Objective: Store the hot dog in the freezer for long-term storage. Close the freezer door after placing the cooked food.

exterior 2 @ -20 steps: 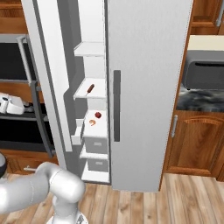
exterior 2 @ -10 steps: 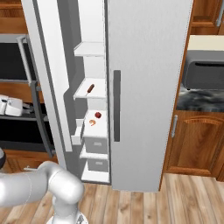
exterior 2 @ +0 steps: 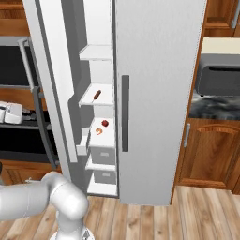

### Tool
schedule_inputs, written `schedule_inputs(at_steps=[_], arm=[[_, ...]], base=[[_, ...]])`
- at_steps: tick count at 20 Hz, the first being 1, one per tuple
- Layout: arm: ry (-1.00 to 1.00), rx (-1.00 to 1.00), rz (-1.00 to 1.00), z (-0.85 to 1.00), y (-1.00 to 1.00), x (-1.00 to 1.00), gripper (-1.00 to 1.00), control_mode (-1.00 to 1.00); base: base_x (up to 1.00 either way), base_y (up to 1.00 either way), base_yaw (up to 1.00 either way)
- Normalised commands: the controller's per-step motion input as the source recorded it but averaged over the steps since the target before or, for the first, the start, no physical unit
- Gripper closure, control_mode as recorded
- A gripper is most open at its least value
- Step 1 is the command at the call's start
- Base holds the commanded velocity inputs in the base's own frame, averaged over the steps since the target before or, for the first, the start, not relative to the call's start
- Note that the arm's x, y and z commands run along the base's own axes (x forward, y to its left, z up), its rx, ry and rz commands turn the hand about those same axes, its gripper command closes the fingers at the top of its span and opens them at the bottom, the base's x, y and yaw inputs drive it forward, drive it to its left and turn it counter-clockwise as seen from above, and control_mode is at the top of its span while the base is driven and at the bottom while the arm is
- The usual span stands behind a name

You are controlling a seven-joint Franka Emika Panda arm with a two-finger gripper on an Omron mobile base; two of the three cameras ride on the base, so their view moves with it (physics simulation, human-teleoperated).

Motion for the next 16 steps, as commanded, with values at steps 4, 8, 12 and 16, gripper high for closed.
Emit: schedule_inputs(at_steps=[4, 8, 12, 16], arm=[[0.08, 0.0, 0.0, 0.0, -0.09, 0.35, -1.0, -1.0], [0.03, 0.0, 0.0, 0.0, -0.01, 0.29, -1.0, -1.0], [0.01, 0.0, -0.05, 0.0, 0.22, 0.23, -1.0, -1.0], [0.01, 0.0, -0.03, 0.0, -0.09, 0.26, -1.0, -1.0]], base=[[0.0, 0.0, 0.0], [0.0, 0.0, 0.0], [0.0, 0.0, 0.0], [0.0, 0.0, 0.0]])
